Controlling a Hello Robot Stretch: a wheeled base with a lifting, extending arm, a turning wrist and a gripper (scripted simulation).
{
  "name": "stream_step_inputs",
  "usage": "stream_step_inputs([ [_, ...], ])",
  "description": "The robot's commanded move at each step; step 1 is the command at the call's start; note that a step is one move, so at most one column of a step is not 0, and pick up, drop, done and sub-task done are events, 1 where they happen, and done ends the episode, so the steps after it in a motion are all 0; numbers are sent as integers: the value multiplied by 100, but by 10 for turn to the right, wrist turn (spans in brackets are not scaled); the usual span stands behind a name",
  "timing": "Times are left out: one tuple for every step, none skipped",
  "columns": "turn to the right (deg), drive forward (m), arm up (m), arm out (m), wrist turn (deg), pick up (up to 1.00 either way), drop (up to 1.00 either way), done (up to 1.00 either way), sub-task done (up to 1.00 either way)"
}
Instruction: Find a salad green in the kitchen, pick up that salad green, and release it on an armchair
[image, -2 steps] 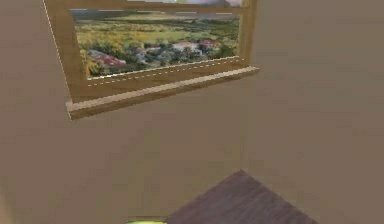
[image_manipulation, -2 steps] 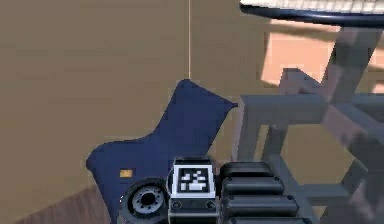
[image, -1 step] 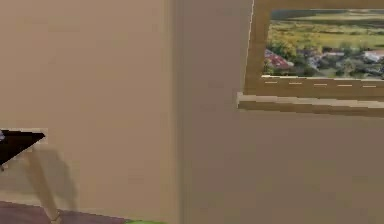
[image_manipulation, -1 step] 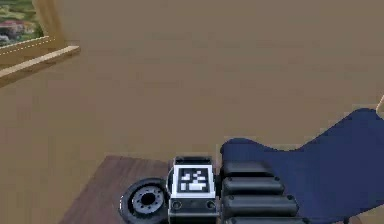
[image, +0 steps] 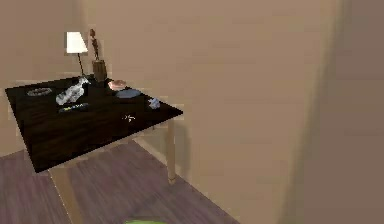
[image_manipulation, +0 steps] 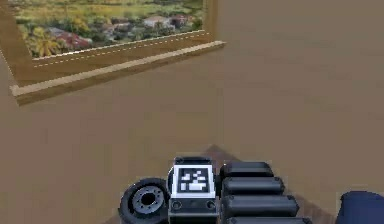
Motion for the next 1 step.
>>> stream_step_inputs([
  [0, 20, 0, 0, 0, 0, 0, 0, 0],
])
